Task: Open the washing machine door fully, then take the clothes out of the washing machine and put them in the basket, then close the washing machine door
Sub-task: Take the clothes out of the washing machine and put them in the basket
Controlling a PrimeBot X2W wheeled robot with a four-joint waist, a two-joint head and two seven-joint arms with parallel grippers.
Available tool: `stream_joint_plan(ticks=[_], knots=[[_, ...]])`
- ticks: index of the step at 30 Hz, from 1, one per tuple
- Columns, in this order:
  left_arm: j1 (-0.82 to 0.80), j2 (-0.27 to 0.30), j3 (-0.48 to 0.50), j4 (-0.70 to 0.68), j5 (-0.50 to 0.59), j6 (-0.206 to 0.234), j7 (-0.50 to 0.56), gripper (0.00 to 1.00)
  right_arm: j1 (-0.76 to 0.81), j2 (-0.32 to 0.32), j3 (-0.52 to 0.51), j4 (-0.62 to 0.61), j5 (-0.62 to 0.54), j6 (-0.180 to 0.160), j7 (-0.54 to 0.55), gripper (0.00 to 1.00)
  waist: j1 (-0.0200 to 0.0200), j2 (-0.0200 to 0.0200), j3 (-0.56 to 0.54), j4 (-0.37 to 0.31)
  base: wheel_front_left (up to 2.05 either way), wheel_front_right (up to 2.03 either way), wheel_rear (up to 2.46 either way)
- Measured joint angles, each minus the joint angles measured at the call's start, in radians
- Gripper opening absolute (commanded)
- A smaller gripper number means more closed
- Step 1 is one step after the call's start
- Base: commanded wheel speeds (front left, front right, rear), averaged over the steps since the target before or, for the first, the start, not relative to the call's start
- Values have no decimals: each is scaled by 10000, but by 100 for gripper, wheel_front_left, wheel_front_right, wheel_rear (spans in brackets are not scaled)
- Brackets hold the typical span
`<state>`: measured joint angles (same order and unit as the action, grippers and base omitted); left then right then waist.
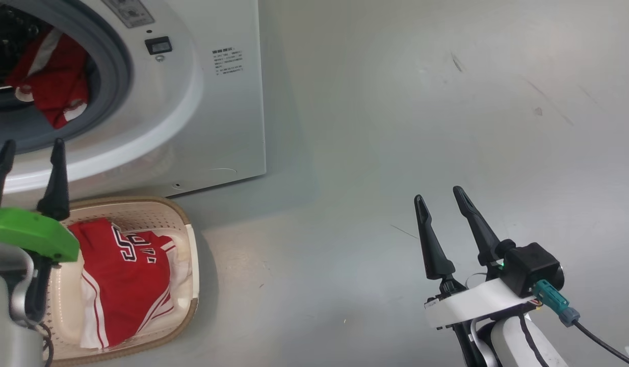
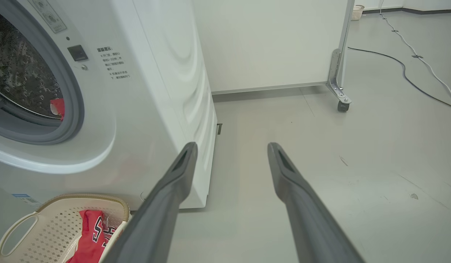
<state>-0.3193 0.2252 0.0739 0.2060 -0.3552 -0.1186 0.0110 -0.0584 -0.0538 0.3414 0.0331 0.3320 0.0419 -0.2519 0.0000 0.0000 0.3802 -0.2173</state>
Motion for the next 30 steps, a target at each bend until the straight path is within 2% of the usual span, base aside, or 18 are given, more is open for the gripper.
stream_joint_plan(ticks=[13,22,30], knots=[[-1902,261,865,1315,-1256,347,1848,100,-446,52,148,10,19,-17,-2,100,0,0,931,-820,0,0,0],[-2913,825,1208,2148,-1279,727,2759,100,-611,67,255,84,153,-107,-2,100,1,0,1294,-1221,0,0,0],[-3743,874,1239,2801,-1551,884,3179,100,-794,81,362,2,422,-196,-4,100,0,0,1569,-1526,0,0,0]])
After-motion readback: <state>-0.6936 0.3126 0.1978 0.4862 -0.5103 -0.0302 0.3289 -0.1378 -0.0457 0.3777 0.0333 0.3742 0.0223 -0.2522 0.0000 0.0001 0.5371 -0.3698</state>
